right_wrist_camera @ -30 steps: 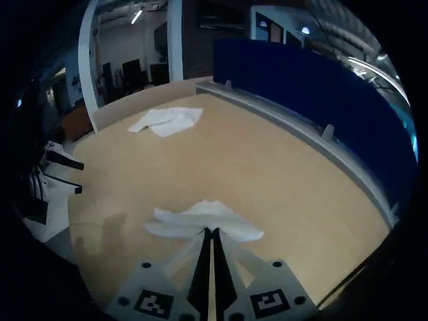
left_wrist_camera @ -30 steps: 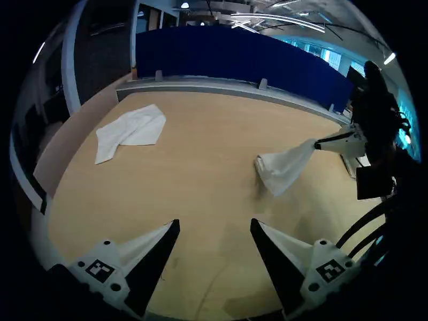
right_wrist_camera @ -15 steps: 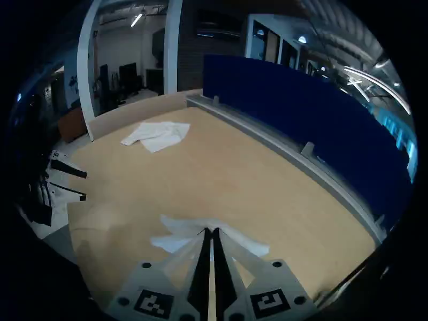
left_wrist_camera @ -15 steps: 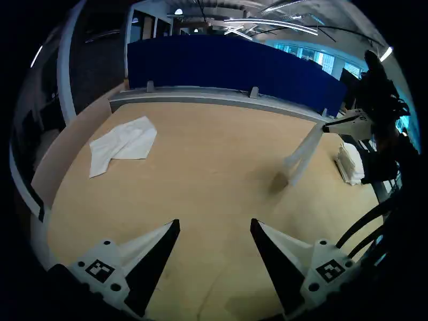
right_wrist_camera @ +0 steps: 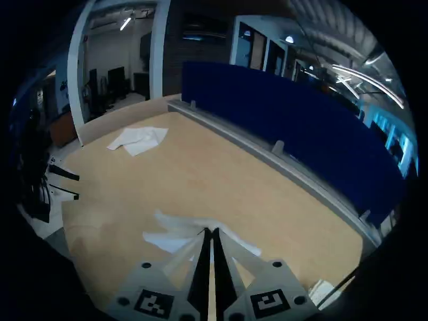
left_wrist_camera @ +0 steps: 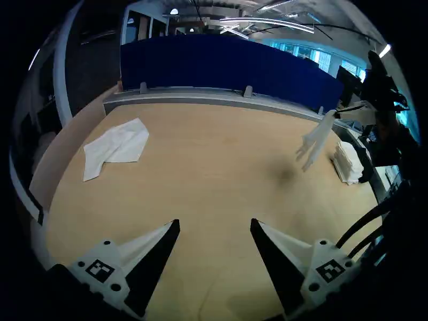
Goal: Fold towel
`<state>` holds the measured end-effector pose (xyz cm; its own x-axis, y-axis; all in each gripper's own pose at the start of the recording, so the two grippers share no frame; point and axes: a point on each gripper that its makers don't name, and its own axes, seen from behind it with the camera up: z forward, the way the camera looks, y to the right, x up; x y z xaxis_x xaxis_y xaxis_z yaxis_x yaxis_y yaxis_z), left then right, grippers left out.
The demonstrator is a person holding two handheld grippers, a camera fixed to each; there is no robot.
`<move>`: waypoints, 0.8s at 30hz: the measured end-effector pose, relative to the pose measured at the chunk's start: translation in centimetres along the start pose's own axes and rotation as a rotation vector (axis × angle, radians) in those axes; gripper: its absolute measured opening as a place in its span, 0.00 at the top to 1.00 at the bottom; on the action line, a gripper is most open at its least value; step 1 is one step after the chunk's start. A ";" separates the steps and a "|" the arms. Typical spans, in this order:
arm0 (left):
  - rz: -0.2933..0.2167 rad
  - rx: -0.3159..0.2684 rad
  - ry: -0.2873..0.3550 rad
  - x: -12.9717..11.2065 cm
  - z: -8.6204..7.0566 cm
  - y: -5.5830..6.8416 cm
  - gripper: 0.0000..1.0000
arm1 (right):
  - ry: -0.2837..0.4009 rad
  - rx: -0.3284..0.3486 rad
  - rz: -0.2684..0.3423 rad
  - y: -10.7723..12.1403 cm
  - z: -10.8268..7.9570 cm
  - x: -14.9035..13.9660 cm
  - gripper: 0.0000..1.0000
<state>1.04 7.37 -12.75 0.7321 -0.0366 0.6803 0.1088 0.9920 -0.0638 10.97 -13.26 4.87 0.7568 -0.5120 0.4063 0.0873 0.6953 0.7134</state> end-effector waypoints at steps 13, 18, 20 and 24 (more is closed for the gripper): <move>-0.013 -0.001 -0.006 0.8 0.5 1.2 0.02 | -0.021 -0.139 0.040 12.6 -5.8 -1.7 0.97; -0.005 -0.001 -0.013 0.9 0.7 1.7 0.02 | -0.036 -0.188 0.055 16.9 -7.7 -2.7 0.97; 0.000 0.000 -0.017 0.9 0.9 1.9 0.02 | -0.043 -0.206 0.059 18.5 -8.3 -3.1 0.97; 0.003 0.000 -0.022 1.0 1.0 2.3 0.02 | -0.053 -0.234 0.067 21.2 -9.1 -3.5 0.97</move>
<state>1.29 9.73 -11.47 0.7174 -0.0305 0.6960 0.1066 0.9921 -0.0664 16.07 7.92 13.37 0.7317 -0.4821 0.4820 0.1904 0.8234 0.5345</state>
